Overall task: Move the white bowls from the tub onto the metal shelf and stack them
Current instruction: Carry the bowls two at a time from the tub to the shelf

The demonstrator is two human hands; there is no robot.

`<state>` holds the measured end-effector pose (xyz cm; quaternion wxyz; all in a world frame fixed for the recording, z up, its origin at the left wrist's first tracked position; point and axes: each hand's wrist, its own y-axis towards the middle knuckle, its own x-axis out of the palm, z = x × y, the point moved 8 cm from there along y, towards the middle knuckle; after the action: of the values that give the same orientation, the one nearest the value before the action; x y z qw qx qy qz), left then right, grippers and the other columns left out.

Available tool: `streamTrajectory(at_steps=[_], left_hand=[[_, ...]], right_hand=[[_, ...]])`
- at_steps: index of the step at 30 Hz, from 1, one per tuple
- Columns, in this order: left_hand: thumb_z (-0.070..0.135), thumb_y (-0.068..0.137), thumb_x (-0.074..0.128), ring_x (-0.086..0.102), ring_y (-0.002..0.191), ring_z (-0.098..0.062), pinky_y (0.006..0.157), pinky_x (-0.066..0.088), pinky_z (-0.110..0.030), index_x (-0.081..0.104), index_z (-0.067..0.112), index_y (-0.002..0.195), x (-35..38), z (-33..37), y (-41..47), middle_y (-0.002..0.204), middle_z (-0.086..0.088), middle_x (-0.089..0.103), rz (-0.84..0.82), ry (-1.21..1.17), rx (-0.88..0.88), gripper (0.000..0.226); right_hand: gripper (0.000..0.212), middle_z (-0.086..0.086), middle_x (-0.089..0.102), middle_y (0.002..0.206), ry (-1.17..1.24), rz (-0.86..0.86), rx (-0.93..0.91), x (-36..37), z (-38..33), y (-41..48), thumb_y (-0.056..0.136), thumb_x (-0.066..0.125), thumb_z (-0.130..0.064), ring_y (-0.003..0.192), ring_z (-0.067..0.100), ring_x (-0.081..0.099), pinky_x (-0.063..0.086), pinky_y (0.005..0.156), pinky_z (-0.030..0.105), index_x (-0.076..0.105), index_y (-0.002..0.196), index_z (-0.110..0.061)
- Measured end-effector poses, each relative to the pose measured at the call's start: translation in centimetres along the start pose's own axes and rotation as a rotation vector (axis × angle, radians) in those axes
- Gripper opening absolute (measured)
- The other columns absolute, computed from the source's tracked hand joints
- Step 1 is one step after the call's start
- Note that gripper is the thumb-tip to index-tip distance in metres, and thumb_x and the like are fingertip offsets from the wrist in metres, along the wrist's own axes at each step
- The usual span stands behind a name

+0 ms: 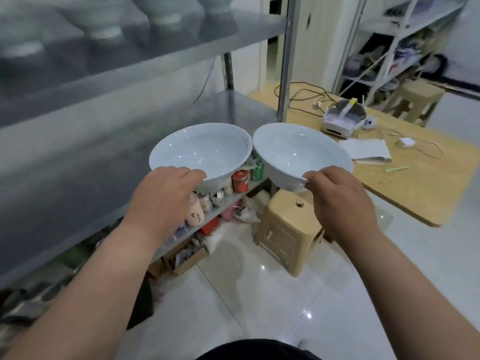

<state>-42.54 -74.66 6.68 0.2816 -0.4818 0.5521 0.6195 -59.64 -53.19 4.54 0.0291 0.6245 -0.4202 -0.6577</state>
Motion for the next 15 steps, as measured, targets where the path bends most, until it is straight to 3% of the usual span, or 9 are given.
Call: streamTrajectory(at_steps=[3, 5, 8, 12, 15], left_hand=[[-0.006, 0.074, 0.055, 0.061, 0.074, -0.033, 0.062, 0.046, -0.036, 0.068, 0.009, 0.107, -3.2, 0.0, 2.3, 0.083, -0.007, 0.068, 0.077, 0.065, -0.127, 0.039], [-0.013, 0.071, 0.062, 0.061, 0.075, -0.032, 0.063, 0.049, -0.037, 0.068, 0.010, 0.109, -5.3, -0.1, 3.5, 0.084, -0.006, 0.069, 0.123, 0.135, -0.195, 0.044], [-0.009, 0.072, 0.056, 0.062, 0.074, -0.031, 0.061, 0.051, -0.036, 0.068, 0.013, 0.107, -9.0, -0.6, 4.8, 0.084, -0.004, 0.069, 0.222, 0.217, -0.275, 0.043], [-0.012, 0.069, 0.064, 0.060, 0.071, -0.030, 0.057, 0.042, -0.030, 0.068, 0.015, 0.104, -13.7, -2.2, 5.5, 0.078, -0.001, 0.067, 0.295, 0.333, -0.403, 0.045], [-0.010, 0.073, 0.059, 0.053, 0.068, -0.026, 0.049, 0.023, -0.024, 0.065, 0.021, 0.104, -15.8, -4.0, 5.5, 0.074, 0.005, 0.060, 0.301, 0.389, -0.476, 0.044]], right_hand=[[0.030, 0.014, 0.064, 0.088, 0.046, 0.017, -0.148, -0.3, 1.1, 5.6, 0.076, 0.073, 0.004, 0.076, 0.036, 0.058, 0.045, 0.061, 0.036, 0.070, 0.104, -0.007], [0.032, 0.014, 0.065, 0.087, 0.073, 0.053, -0.238, -1.2, 1.3, 9.0, 0.073, 0.076, 0.003, 0.074, 0.035, 0.058, 0.045, 0.058, 0.035, 0.071, 0.103, -0.007], [0.032, 0.013, 0.065, 0.089, 0.129, 0.087, -0.360, -2.1, 0.7, 14.2, 0.075, 0.076, 0.001, 0.076, 0.034, 0.059, 0.048, 0.060, 0.036, 0.070, 0.105, -0.008], [0.021, 0.012, 0.065, 0.087, 0.241, 0.182, -0.480, -3.4, -2.0, 20.5, 0.082, 0.073, -0.002, 0.076, 0.035, 0.059, 0.047, 0.060, 0.035, 0.072, 0.102, -0.008], [0.020, 0.014, 0.065, 0.085, 0.321, 0.243, -0.557, -3.7, -4.4, 24.0, 0.081, 0.072, 0.000, 0.073, 0.037, 0.060, 0.048, 0.058, 0.036, 0.072, 0.100, -0.006]])
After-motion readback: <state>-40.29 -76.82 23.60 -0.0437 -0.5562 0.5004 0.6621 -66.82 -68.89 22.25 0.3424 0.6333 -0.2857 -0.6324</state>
